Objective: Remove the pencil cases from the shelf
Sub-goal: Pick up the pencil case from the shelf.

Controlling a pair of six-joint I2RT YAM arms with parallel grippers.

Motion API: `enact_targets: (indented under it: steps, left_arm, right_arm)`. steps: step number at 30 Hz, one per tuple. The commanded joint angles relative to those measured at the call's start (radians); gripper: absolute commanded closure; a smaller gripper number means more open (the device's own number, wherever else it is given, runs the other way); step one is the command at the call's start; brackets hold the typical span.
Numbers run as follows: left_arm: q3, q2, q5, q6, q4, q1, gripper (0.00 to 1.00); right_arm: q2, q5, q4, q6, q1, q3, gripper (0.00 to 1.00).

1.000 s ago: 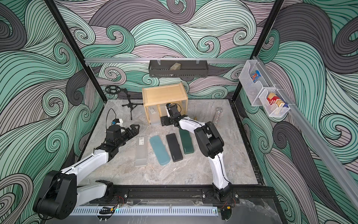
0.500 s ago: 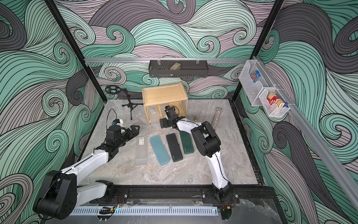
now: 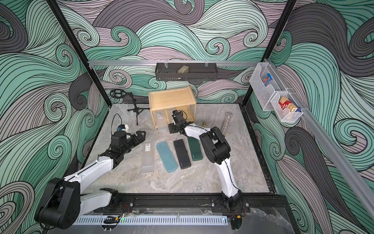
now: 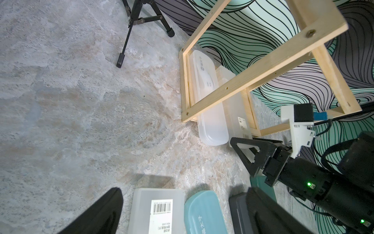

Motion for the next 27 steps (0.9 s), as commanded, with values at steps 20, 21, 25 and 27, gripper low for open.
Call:
enact_targets:
  steps: [20,21,25,27]
  left_arm:
    - [0.217,0.143,0.528,-0.025,-0.001,-0.004,0.01]
    - [0.212,0.16,0.579,-0.045,0.029,-0.004,0.01]
    - [0.168,0.218,0.754,-0.181,0.205,-0.014,0.01]
    - [0.137,0.216,0.759,-0.224,0.275,-0.025,0.01]
  right_arm:
    - [-0.514,0.021,0.016,-0.033,0.024,-0.411,0.28]
    - [-0.552,0.02,0.016,-0.031,0.027,-0.438,0.28]
    - [-0.713,0.015,0.001,-0.021,0.042,-0.538,0.28]
    - [-0.773,0.002,-0.025,-0.014,0.051,-0.561,0.28]
